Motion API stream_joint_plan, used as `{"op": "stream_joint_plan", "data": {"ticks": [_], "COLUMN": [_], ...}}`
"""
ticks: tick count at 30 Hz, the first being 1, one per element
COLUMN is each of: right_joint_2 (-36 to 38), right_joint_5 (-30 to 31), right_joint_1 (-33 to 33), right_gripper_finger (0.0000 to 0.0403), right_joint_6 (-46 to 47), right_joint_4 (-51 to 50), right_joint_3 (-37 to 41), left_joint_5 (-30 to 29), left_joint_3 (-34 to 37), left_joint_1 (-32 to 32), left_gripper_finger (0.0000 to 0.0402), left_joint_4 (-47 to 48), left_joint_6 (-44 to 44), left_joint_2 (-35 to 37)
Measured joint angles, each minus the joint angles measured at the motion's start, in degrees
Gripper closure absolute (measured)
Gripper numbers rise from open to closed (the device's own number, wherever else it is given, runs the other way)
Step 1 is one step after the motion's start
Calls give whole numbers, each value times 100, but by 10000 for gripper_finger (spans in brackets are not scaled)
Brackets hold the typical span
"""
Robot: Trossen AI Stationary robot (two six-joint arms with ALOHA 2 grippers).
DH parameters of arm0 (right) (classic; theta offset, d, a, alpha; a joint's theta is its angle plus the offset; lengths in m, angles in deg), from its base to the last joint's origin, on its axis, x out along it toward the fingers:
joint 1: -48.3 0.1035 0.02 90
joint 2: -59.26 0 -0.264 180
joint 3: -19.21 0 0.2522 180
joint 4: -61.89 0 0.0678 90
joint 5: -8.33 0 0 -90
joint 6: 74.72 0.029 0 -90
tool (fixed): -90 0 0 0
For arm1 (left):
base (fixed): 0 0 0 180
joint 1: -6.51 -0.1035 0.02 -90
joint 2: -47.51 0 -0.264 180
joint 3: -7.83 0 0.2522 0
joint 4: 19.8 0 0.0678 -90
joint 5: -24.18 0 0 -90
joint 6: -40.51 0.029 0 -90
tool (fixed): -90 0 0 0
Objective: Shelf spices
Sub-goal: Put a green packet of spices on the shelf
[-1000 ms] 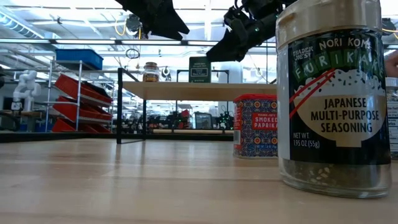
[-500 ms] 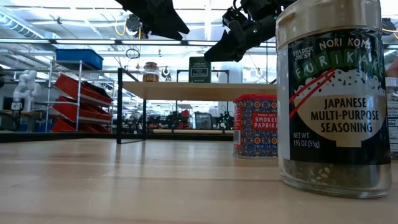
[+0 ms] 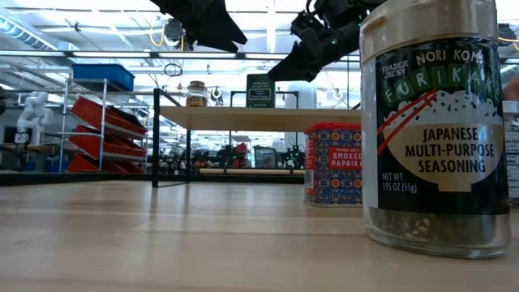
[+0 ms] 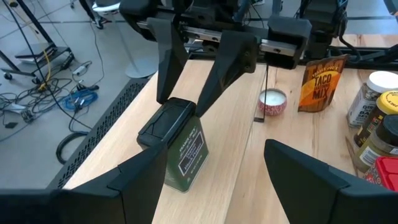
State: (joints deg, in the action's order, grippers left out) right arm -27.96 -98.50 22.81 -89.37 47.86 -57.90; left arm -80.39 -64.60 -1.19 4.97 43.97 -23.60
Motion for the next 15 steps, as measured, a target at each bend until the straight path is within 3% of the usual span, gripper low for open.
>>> {"op": "stream_joint_plan", "data": {"ticks": [15], "right_joint_2": [0], "right_joint_5": [-253], "right_joint_1": [-75], "right_gripper_finger": [258], "right_joint_6": [-129], "right_joint_4": [-31], "right_joint_3": [0], "left_joint_5": [2], "left_joint_3": [0], "left_joint_1": [0], "left_gripper_finger": [123], "left_joint_4": [-1], "left_joint_6": [31], "left_joint_2": [0]}}
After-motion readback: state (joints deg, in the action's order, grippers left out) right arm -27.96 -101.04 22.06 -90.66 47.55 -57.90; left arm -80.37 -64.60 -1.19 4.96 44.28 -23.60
